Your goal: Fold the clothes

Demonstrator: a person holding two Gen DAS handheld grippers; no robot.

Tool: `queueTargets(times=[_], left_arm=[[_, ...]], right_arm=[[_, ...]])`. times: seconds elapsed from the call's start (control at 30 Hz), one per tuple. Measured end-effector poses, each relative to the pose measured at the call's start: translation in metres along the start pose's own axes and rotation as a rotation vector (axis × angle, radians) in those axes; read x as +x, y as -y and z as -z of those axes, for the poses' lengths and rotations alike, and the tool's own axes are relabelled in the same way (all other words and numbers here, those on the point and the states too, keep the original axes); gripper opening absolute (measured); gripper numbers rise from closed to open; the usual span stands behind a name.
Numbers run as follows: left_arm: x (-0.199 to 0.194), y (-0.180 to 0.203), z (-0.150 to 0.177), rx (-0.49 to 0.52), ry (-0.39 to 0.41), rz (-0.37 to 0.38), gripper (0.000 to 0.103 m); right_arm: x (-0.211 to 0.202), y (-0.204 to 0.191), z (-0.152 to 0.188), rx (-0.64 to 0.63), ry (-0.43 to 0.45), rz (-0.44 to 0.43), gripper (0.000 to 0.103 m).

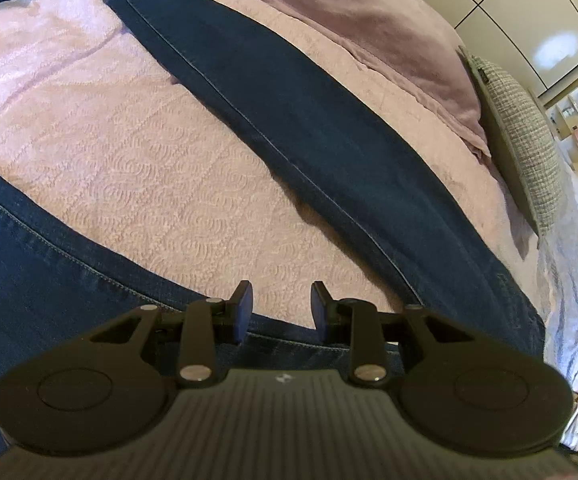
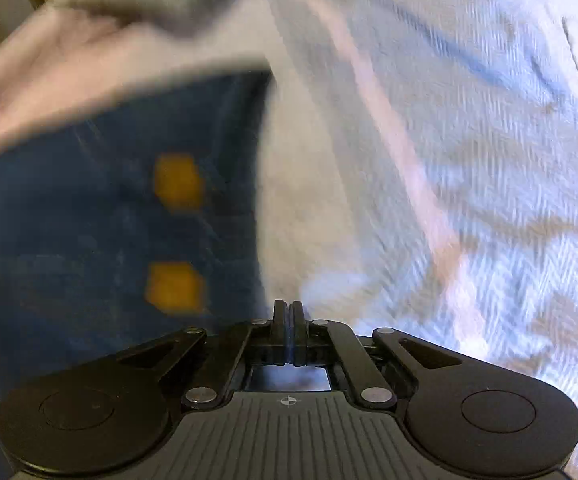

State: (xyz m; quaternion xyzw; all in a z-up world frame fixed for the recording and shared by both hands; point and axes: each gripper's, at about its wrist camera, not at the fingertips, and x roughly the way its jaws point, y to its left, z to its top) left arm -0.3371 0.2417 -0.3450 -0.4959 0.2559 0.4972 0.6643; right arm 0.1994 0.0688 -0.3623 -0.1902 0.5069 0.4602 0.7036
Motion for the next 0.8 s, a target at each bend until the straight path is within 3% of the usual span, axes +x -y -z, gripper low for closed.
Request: queueTargets(times=[0.1,0.13,0.17,0.2,0.37,0.53,0.7,0.77,0.8], left_arm=[[-0.006,-0.004,-0.001,0.019,0.013,0.004,0.026],[-0.006,-0.004,-0.001,0.015,0.013,0.007,0.026],[-0.005,-0.004,0.0,0.011,0.012,0.01,0.026],[-0.005,-0.005,0.0,0.007,0.012,0.013,0.026],[-0.002,-0.001,0.004,-0.002,0.007,0.033,0.026],[0.001,0.005,0.007,0.003,-0.005,0.024,0.026],[0.003,0.002,0.006,-0.035,-0.004,0.011,0.026],[0.004,0.003,0.005,-0.045,-0.005,0.009,0.026],[0.005,0.004,0.004,-0.046,-0.005,0.009,0.026]], right_arm=[[-0.018,0.024,0.003,0.201,0.09,-0.119,0.004],[-0.024,0.029,0.001,0.231,0.102,-0.162,0.021],[-0.03,0.035,-0.001,0.261,0.113,-0.205,0.048],[-0.035,0.04,-0.002,0.28,0.125,-0.25,0.052],[-0.017,0.034,-0.016,0.199,0.068,-0.439,0.052],[0.023,0.03,-0.023,0.141,-0.047,-0.474,0.052],[0.047,0.046,-0.026,0.243,-0.081,-0.558,0.052],[0.048,0.045,-0.029,0.224,-0.093,-0.617,0.021],[0.047,0.044,-0.029,0.213,-0.101,-0.646,0.017]])
